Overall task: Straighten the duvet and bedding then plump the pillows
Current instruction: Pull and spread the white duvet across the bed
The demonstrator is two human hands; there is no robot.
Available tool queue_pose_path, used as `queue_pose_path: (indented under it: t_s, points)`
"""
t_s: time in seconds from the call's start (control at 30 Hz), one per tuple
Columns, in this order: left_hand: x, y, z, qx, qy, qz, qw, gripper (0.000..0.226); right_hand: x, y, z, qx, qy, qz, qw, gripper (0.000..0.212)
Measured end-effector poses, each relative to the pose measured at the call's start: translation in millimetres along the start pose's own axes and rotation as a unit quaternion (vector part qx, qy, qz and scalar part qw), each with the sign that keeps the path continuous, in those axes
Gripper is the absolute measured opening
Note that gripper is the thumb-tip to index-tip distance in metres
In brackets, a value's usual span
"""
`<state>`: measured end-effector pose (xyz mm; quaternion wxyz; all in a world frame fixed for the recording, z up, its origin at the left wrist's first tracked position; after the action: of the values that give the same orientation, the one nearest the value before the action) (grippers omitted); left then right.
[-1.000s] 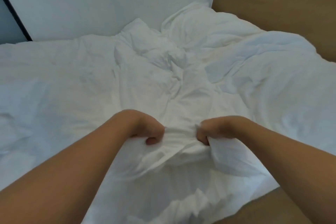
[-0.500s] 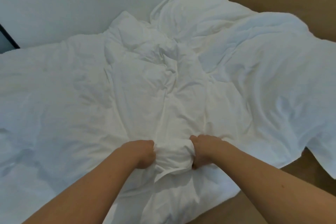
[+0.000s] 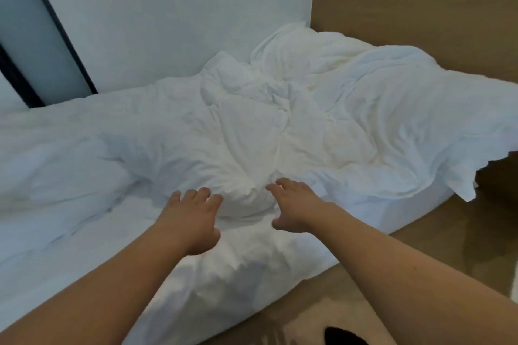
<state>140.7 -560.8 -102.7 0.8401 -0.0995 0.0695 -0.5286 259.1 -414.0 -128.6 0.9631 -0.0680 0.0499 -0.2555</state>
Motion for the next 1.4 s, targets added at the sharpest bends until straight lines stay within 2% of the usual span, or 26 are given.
queue_pose_path:
  t_s: [0.1, 0.23, 0.33, 0.47, 0.57, 0.63, 0.73, 0.83, 0.9, 1.03, 1.13, 1.3, 1.4]
  points:
    - [20.9, -31.9, -4.7, 0.006, -0.030, 0.011, 0.999, 0.065, 12.1, -39.2, 7.2, -0.015, -0.010, 0.006, 1.000, 0.076]
    - [5.7, -57.4, -51.1, 0.159, -0.044, 0.040, 0.985, 0.065, -16.4, -75.1, -13.1, -0.045, -0.001, -0.011, 0.999, 0.080]
    - [-13.2, -77.2, -102.5, 0.114, -0.013, 0.048, 0.992, 0.085, -48.9, -89.0, -63.4, -0.001, -0.040, -0.036, 0.999, 0.100]
    - [-74.0, -130.0, -130.9, 0.040, 0.142, 0.058, 0.987, 0.097, -114.3, -87.7, -111.2, 0.027, -0.047, -0.058, 0.997, 0.108]
    - [-128.8, -168.5, -155.9, -0.032, 0.120, 0.054, 0.991, 0.097, -162.3, -81.3, -135.9, 0.030, -0.075, -0.073, 0.994, 0.112]
    - [-158.5, -178.5, -174.4, -0.051, 0.083, 0.039, 0.994, 0.087, -186.3, -77.3, -143.6, 0.013, -0.089, -0.090, 0.992, 0.097]
    - [-186.5, -173.8, -188.9, -0.022, 0.060, 0.043, 0.997, 0.061, -218.3, -78.6, -140.6, 0.000, -0.064, -0.109, 0.992, 0.049]
    - [-198.6, -170.1, -178.5, -0.018, 0.076, 0.051, 0.996, 0.040, -237.4, -87.0, -138.6, 0.044, -0.089, -0.098, 0.990, 0.042]
    - [-198.6, -169.7, -165.1, -0.026, 0.078, 0.042, 0.996, 0.035, -238.0, -90.4, -131.1, 0.045, -0.118, -0.084, 0.988, 0.041]
    - [-165.9, -178.7, -138.8, -0.046, -0.011, 0.074, 0.996, 0.035, -221.4, -99.5, -103.1, -0.041, -0.167, -0.078, 0.982, 0.034]
    - [-114.6, -184.7, -121.1, -0.041, -0.082, 0.088, 0.992, 0.041, -187.9, -125.8, -94.6, -0.041, -0.247, -0.045, 0.967, 0.019]
    - [2.2, -146.8, -146.4, 0.081, -0.292, 0.116, 0.946, 0.051, -108.0, -152.4, -109.0, 0.016, -0.341, 0.019, 0.940, 0.034]
    - [34.8, -113.1, -140.7, 0.122, -0.365, 0.100, 0.917, 0.036, -79.7, -146.4, -105.9, -0.046, -0.399, 0.007, 0.916, 0.052]
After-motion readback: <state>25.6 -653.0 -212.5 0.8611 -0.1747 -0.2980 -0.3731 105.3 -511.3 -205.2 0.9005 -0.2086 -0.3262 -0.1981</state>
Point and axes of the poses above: each hand's wrist, its own x-axis away from the middle knuckle, its own z-axis out of the back of the hand, y = z × x, the point moved 6 cm from there along -x, towards the middle knuckle, and after that the axes turned 14 degrees about y, right-handed, at the moved point
